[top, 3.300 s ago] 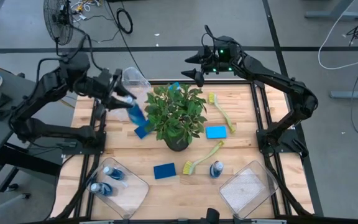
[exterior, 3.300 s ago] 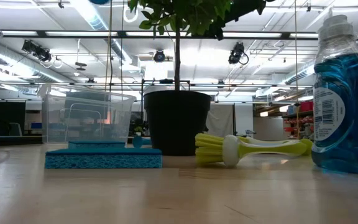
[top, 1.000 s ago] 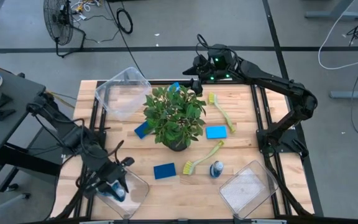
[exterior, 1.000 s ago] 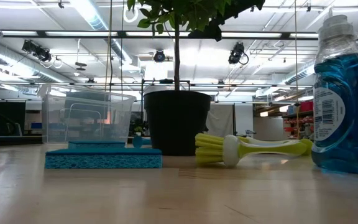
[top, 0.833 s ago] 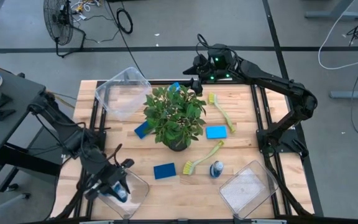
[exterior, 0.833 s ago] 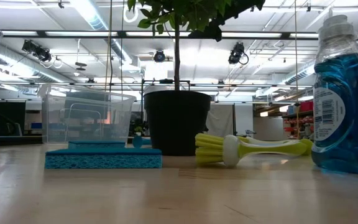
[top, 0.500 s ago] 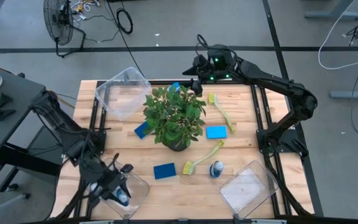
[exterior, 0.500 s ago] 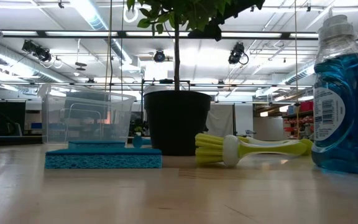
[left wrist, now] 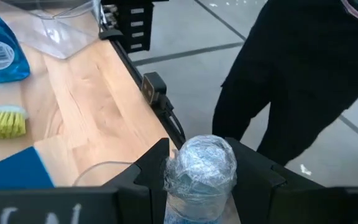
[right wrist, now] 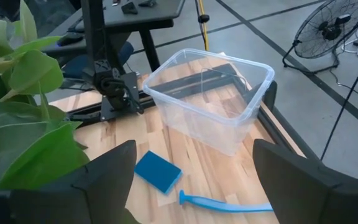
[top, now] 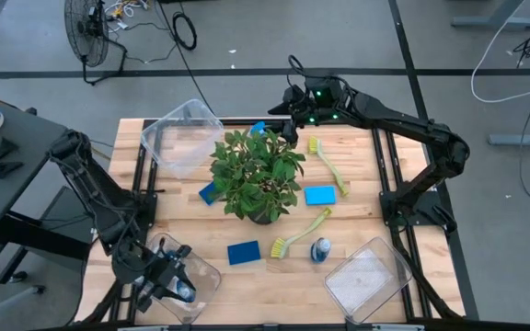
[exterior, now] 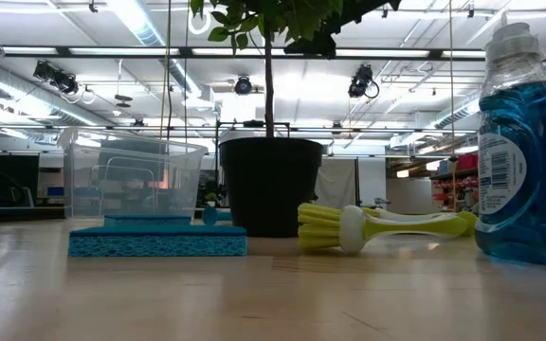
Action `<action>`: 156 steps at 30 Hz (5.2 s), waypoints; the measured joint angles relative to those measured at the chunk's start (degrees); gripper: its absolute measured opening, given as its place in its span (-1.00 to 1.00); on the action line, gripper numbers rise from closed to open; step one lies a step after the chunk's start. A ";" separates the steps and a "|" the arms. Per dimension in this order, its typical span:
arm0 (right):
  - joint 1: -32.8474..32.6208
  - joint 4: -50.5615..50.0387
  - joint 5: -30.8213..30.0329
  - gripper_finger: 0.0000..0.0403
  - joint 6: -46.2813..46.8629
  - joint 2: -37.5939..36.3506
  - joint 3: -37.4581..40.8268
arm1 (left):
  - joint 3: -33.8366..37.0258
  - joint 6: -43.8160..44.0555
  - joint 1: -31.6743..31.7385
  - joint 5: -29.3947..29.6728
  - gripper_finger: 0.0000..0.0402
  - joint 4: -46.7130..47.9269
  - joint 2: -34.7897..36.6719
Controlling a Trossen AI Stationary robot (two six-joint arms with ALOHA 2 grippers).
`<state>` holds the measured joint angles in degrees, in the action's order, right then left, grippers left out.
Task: Pick & Place Kitchen Sink Supplies
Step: Put the blue liquid soap bottle into the bottom left transparent bin
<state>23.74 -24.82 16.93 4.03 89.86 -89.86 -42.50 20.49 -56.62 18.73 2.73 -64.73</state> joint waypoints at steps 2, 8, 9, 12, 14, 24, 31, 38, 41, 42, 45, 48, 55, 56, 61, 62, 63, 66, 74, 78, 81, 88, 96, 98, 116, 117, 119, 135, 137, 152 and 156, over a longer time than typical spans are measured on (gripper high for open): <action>-0.31 0.00 0.01 0.60 0.33 0.00 0.00 | 1.32 0.96 -1.27 1.78 -0.31 -1.86 0.00; -0.58 0.00 0.02 0.60 1.23 0.00 0.00 | 5.72 2.95 -4.97 8.26 -0.31 -8.49 -0.02; -0.58 0.02 0.01 0.60 1.29 0.00 0.00 | 6.17 2.98 -5.36 9.20 -0.31 -9.89 -0.02; -0.60 0.03 -0.89 0.60 1.31 0.00 0.00 | 7.71 2.99 -6.19 11.71 -0.31 -12.45 -0.10; -0.60 0.05 -1.77 0.60 1.31 0.00 0.00 | 8.22 2.96 -6.47 12.40 -0.31 -13.13 -0.13; -0.58 0.09 -2.54 0.60 1.29 0.00 0.00 | 8.43 5.11 -6.65 12.56 -0.31 -13.74 -5.07; -0.58 0.09 -2.54 0.60 1.27 0.00 0.00 | 8.41 6.42 -6.67 12.63 -0.31 -15.99 -7.53; -0.58 0.09 -2.52 0.60 1.27 0.00 0.00 | 8.35 8.47 -8.98 16.04 -0.31 -16.14 -8.39; -0.60 0.09 -2.54 0.60 1.23 0.00 0.00 | 8.36 10.30 -10.26 17.16 -0.31 -16.57 -8.44; -0.58 0.09 -2.53 0.60 1.22 0.00 0.00 | 8.41 10.54 -10.76 17.44 -0.31 -16.89 -8.45; -0.58 0.09 -2.54 0.60 1.24 0.00 0.00 | 8.41 10.51 -11.67 18.79 -0.31 -18.05 -8.48; -0.58 0.11 -2.54 0.60 1.23 0.00 0.00 | 8.41 10.51 -11.92 19.42 -0.30 -17.69 -8.48; -0.58 0.09 -2.53 0.60 1.25 0.00 0.00 | 8.40 10.40 -11.68 19.65 -0.06 -16.88 -8.41; -0.59 0.09 -2.53 0.60 1.24 0.00 0.00 | 8.40 10.40 -11.68 19.59 -0.04 -16.74 -8.41; -0.58 0.09 -2.52 0.60 1.25 0.00 0.00 | 8.41 10.36 -11.65 17.04 -0.02 -16.73 -8.41; -0.60 0.11 -2.53 0.60 1.25 0.00 0.00 | 8.41 10.34 -11.65 16.62 -0.02 -16.74 -8.41; -0.58 0.09 -2.52 0.60 1.25 0.00 0.00 | 8.40 10.33 -11.65 16.23 -0.02 -16.73 -8.41; -0.58 0.10 -2.51 0.60 1.25 0.00 0.00 | 8.41 9.85 -11.65 15.97 -0.03 -17.05 -8.41; -0.58 0.11 -2.51 0.60 -0.20 0.00 0.00 | 6.30 2.89 -11.65 14.39 -0.03 -17.44 -5.82; -0.58 0.20 -2.51 0.60 -0.43 0.00 0.00 | 5.15 2.77 -11.43 14.67 -0.03 -15.04 -3.12; -0.58 0.20 -2.51 0.60 -1.81 0.00 0.00 | 3.58 2.87 -11.01 14.72 -0.03 -8.54 -1.05; -0.59 0.18 -2.47 0.60 -4.44 0.00 0.00 | -2.70 2.85 -8.42 14.90 -0.03 10.74 5.51; -0.60 -2.82 -0.44 0.60 -8.19 0.02 0.00 | -11.07 2.46 -5.11 23.22 -0.03 27.27 12.64; -0.60 -4.51 -0.35 0.60 -9.29 0.00 0.00 | -12.08 1.77 -3.88 25.56 -0.03 28.02 13.73; -0.58 -14.32 -1.48 0.60 -20.91 0.02 0.00 | -12.68 -2.85 22.14 14.44 -0.03 27.38 14.91; -0.58 -14.61 -1.49 0.60 -21.30 0.02 0.00 | -12.68 -3.43 23.50 14.16 -0.03 27.41 14.91; -0.58 -15.48 -1.46 0.60 -22.10 0.01 0.00 | -12.68 -5.28 26.09 14.00 -0.03 27.40 14.91; 0.19 -17.26 -10.58 0.60 -30.28 -3.42 0.00 | -12.66 -13.64 38.78 12.87 -0.03 18.42 15.02; 0.30 -17.22 -10.54 0.60 -30.57 -5.45 0.00 | -12.66 -13.65 38.90 12.99 -0.03 18.41 15.02; -3.47 -34.28 -5.30 0.60 -26.93 -21.50 -0.02 | -12.57 -12.75 39.23 13.70 -0.03 22.85 17.51; -6.66 -40.72 -4.92 0.60 -23.39 -23.63 -0.02 | -12.58 -9.75 39.21 9.48 -0.03 28.01 17.89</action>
<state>17.08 -65.54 12.01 -19.36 66.23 -89.89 -55.08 10.74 -17.41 28.21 30.74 -46.84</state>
